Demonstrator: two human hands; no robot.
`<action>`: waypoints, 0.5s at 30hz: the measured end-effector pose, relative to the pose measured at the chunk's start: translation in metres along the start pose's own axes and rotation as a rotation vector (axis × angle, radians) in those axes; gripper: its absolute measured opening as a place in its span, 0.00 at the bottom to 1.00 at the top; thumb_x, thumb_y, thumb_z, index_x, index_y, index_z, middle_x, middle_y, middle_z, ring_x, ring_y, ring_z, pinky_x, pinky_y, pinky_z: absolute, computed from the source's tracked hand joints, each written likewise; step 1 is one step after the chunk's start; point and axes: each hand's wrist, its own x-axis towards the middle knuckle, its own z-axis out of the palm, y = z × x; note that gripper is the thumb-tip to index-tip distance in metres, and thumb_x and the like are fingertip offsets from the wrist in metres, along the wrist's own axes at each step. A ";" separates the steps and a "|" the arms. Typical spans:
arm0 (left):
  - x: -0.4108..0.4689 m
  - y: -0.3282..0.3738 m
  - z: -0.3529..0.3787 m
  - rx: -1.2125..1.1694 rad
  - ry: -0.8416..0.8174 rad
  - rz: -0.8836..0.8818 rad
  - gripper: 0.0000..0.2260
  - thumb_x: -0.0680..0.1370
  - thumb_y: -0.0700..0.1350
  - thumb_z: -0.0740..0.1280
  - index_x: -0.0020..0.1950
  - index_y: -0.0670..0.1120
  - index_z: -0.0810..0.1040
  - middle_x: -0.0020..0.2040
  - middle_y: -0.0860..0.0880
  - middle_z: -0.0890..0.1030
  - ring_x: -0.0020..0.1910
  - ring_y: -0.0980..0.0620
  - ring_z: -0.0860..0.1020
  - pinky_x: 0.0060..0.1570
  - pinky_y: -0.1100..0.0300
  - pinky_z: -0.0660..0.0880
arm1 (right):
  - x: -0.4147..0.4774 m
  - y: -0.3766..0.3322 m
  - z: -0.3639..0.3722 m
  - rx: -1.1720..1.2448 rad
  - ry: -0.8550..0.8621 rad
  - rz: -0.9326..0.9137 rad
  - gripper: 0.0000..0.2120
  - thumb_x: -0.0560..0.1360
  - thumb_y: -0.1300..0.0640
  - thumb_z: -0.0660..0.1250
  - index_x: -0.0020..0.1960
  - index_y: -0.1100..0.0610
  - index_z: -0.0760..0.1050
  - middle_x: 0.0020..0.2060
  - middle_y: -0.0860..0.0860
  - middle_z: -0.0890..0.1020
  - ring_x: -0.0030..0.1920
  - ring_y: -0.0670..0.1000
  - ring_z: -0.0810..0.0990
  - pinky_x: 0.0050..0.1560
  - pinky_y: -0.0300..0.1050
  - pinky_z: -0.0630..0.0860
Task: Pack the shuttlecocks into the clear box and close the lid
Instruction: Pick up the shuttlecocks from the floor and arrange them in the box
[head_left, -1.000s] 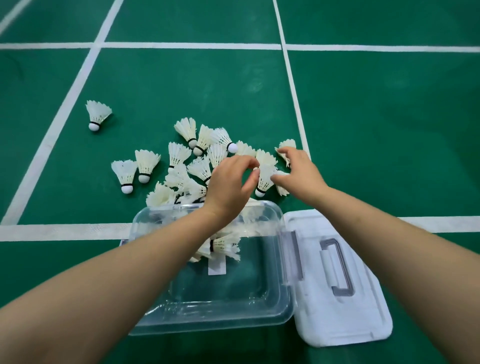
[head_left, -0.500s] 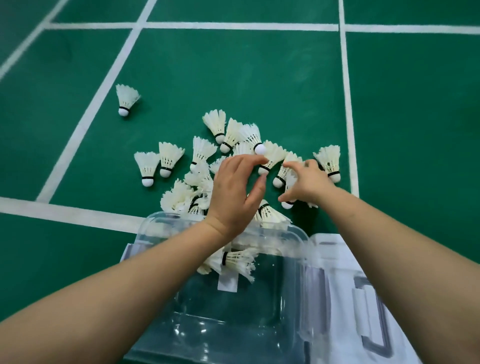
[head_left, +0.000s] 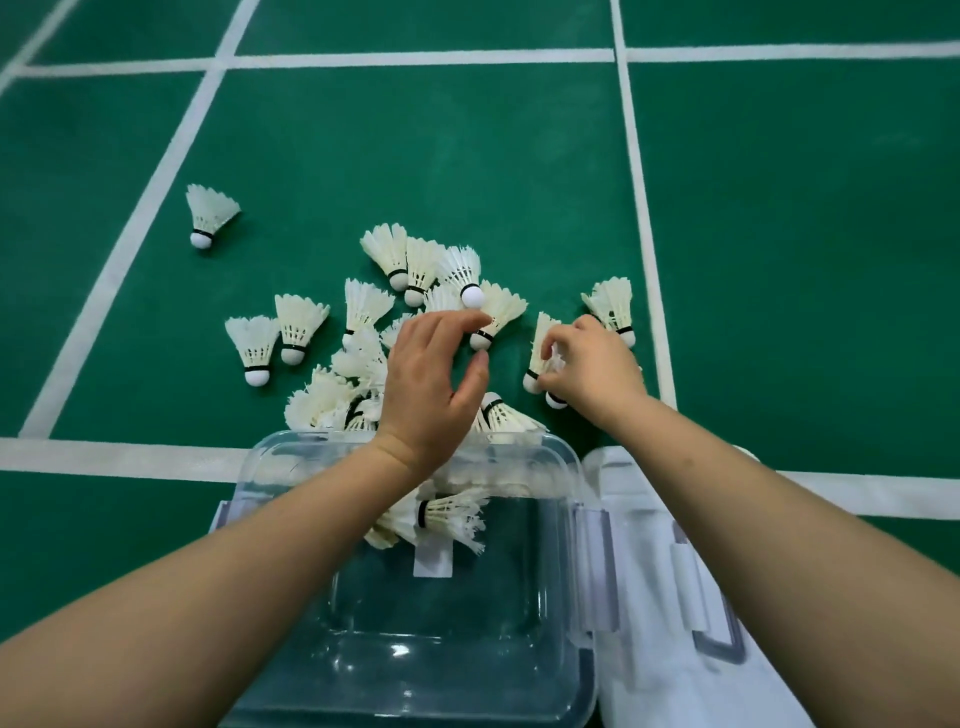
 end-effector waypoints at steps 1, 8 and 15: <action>-0.001 0.000 -0.001 -0.005 -0.005 -0.002 0.14 0.74 0.45 0.57 0.55 0.41 0.75 0.49 0.45 0.78 0.50 0.53 0.70 0.51 0.62 0.65 | -0.006 -0.001 -0.004 0.017 0.021 -0.003 0.12 0.65 0.51 0.74 0.46 0.49 0.75 0.46 0.47 0.69 0.52 0.56 0.73 0.43 0.43 0.67; -0.020 0.016 -0.008 -0.061 -0.049 0.011 0.17 0.74 0.47 0.57 0.58 0.40 0.73 0.51 0.44 0.77 0.51 0.54 0.70 0.52 0.66 0.65 | -0.043 -0.026 -0.041 0.104 0.173 -0.044 0.12 0.64 0.50 0.75 0.43 0.48 0.75 0.43 0.46 0.69 0.51 0.56 0.74 0.48 0.47 0.74; -0.032 0.046 -0.042 -0.128 -0.010 0.104 0.16 0.74 0.47 0.59 0.59 0.41 0.72 0.50 0.47 0.76 0.50 0.51 0.74 0.53 0.58 0.71 | -0.103 -0.072 -0.087 0.187 0.261 -0.129 0.11 0.63 0.53 0.74 0.43 0.48 0.75 0.41 0.46 0.70 0.45 0.50 0.73 0.41 0.41 0.64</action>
